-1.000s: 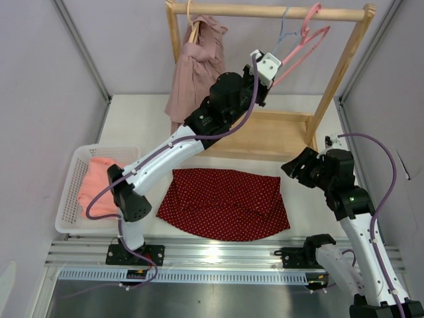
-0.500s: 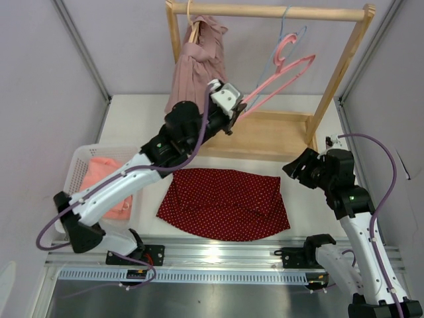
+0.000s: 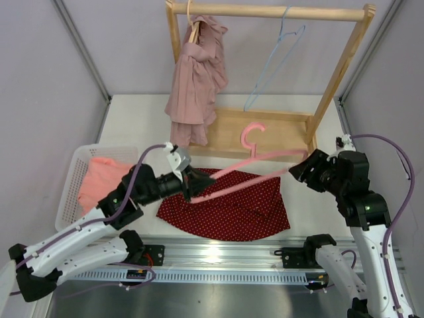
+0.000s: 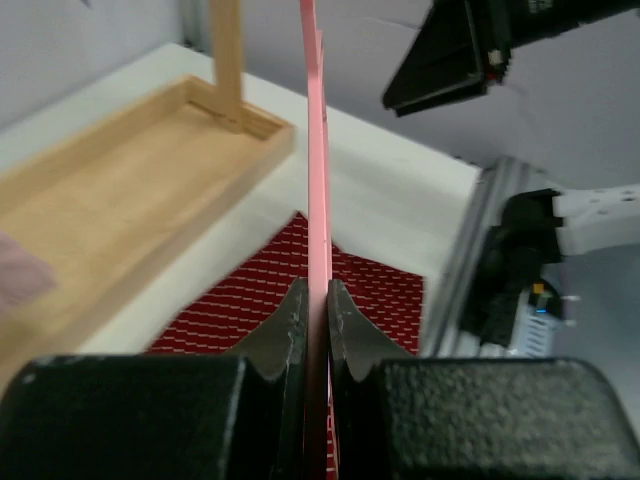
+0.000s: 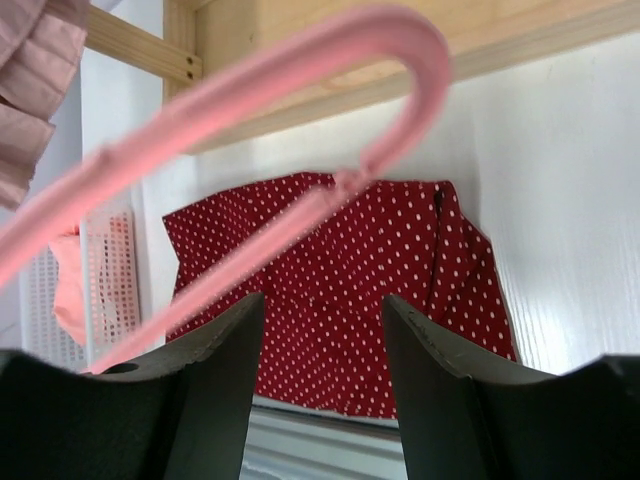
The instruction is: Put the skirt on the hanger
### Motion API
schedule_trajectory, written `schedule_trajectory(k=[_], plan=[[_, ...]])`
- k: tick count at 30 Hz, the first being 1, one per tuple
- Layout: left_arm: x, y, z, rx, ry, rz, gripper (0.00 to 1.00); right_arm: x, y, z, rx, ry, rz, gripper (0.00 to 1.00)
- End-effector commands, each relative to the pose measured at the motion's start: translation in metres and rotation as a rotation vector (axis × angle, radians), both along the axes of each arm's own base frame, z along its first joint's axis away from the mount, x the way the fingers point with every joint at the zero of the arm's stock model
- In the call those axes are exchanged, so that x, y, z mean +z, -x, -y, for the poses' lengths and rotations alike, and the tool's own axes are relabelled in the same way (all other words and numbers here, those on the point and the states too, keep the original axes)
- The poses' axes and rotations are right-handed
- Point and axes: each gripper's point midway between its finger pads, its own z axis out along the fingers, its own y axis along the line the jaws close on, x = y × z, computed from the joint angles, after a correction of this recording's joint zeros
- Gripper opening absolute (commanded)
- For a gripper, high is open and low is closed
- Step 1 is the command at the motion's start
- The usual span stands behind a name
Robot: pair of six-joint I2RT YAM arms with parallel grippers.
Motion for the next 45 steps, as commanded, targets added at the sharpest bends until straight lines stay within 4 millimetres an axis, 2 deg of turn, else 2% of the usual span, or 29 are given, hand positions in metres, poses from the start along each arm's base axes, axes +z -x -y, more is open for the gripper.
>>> schedule_trajectory(k=[1, 2, 4, 5, 7, 9, 10, 12, 13, 14, 16, 17, 18, 20, 21, 25, 29, 32, 33, 39, 40, 45], plan=[[-0.042, 0.04, 0.003, -0.14, 0.066, -0.221, 0.0, -0.004, 0.016, 0.001, 0.007, 0.001, -0.055, 0.56], [-0.063, 0.046, 0.002, -0.152, 0.052, -0.266, 0.0, -0.008, 0.019, 0.0, 0.013, -0.003, -0.067, 0.56], [-0.093, 0.059, 0.001, -0.186, 0.074, -0.352, 0.0, -0.015, 0.024, 0.001, 0.009, 0.0, -0.097, 0.55], [-0.093, 0.063, -0.002, -0.199, 0.095, -0.358, 0.0, -0.021, 0.027, 0.0, 0.013, 0.0, -0.111, 0.55], [-0.112, 0.066, -0.003, -0.182, 0.093, -0.417, 0.0, -0.031, 0.031, -0.002, 0.016, -0.01, -0.14, 0.54], [-0.118, 0.067, -0.003, -0.177, 0.109, -0.457, 0.0, -0.046, 0.033, -0.007, 0.029, -0.025, -0.16, 0.52], [-0.132, 0.067, -0.004, -0.16, 0.107, -0.482, 0.0, -0.051, 0.034, -0.01, 0.025, -0.041, -0.172, 0.51], [-0.137, 0.065, -0.007, -0.135, 0.128, -0.496, 0.0, -0.066, 0.037, -0.019, 0.053, -0.051, -0.195, 0.5], [-0.156, 0.062, -0.011, -0.098, 0.109, -0.516, 0.0, -0.071, 0.038, -0.022, 0.058, -0.053, -0.203, 0.5], [-0.161, 0.061, -0.013, -0.084, 0.109, -0.522, 0.0, -0.075, 0.036, -0.023, 0.041, -0.053, -0.206, 0.5], [-0.17, 0.06, -0.017, -0.06, 0.114, -0.524, 0.0, -0.091, 0.039, -0.038, 0.093, -0.039, -0.227, 0.5], [-0.173, 0.056, -0.018, -0.036, 0.121, -0.519, 0.0, -0.096, 0.038, -0.042, 0.083, -0.036, -0.236, 0.5], [-0.174, 0.053, -0.02, -0.019, 0.126, -0.517, 0.0, -0.106, 0.043, -0.056, 0.138, -0.02, -0.253, 0.5], [-0.179, 0.048, -0.021, 0.016, 0.126, -0.515, 0.0, -0.12, 0.045, -0.07, 0.156, 0.028, -0.268, 0.49], [-0.181, 0.046, -0.021, 0.023, 0.124, -0.515, 0.0, -0.119, 0.045, -0.074, 0.163, 0.034, -0.252, 0.49], [-0.181, 0.035, -0.022, 0.073, 0.131, -0.493, 0.0, -0.146, 0.048, -0.083, 0.165, 0.103, -0.292, 0.49], [-0.191, 0.031, -0.023, 0.096, 0.107, -0.484, 0.0, -0.167, 0.047, -0.079, 0.147, 0.125, -0.305, 0.5], [-0.202, 0.038, -0.021, 0.065, 0.098, -0.514, 0.0, -0.182, 0.045, -0.08, 0.151, 0.142, -0.325, 0.5], [-0.21, 0.042, -0.022, 0.053, 0.092, -0.527, 0.0, -0.185, 0.045, -0.081, 0.153, 0.144, -0.33, 0.5], [-0.225, 0.051, -0.029, 0.046, 0.087, -0.56, 0.0, -0.203, 0.038, -0.08, 0.141, 0.171, -0.342, 0.5], [-0.235, 0.052, -0.032, 0.059, 0.069, -0.576, 0.0, -0.204, 0.036, -0.08, 0.135, 0.171, -0.34, 0.5], [-0.232, 0.053, -0.036, 0.067, 0.083, -0.572, 0.0, -0.213, 0.031, -0.079, 0.131, 0.17, -0.343, 0.5]])
